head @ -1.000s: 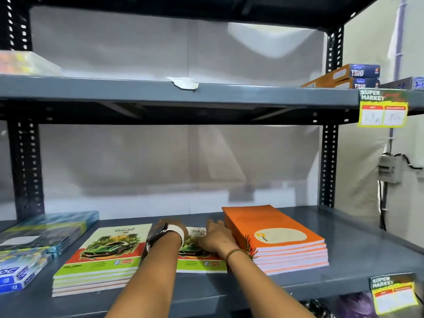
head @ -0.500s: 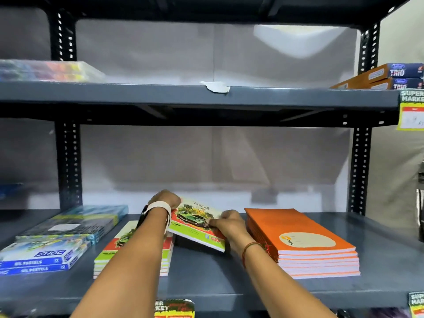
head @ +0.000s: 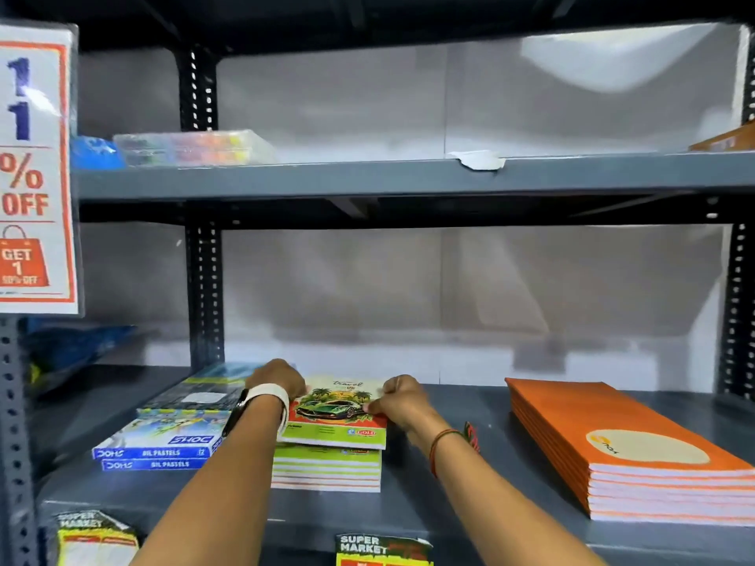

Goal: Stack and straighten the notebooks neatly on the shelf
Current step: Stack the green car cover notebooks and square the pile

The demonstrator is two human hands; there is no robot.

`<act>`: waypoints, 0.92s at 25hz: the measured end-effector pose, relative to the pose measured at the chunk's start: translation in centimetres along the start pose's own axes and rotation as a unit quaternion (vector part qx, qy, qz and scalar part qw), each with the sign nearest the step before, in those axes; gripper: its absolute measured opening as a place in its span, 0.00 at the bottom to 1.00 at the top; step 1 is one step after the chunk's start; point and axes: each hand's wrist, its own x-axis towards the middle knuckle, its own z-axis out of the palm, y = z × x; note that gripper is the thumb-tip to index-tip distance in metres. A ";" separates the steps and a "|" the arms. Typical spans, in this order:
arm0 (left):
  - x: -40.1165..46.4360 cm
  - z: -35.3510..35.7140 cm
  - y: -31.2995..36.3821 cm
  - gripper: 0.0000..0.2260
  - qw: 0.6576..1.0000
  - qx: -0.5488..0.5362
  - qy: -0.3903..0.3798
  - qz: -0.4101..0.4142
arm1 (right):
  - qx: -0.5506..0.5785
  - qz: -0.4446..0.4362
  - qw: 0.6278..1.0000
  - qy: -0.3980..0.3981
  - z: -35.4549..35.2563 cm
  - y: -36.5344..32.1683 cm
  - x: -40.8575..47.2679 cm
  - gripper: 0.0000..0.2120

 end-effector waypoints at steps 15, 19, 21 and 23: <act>0.8 2.0 -3.4 0.25 0.999 -0.040 -0.026 0.004 | -0.190 -0.029 0.981 -0.040 0.5 -0.8 0.4 0.27; 1.2 2.3 -3.8 0.27 0.998 -0.067 -0.021 0.000 | -0.244 -0.039 0.968 -0.045 0.2 -1.0 0.5 0.29; 1.4 2.6 -4.0 0.28 0.996 -0.086 -0.025 -0.001 | -0.259 -0.043 0.964 -0.046 0.1 -1.0 0.6 0.28; 1.3 2.7 -4.2 0.30 0.994 -0.106 -0.033 0.000 | -0.279 -0.047 0.958 -0.045 0.2 -1.1 0.7 0.27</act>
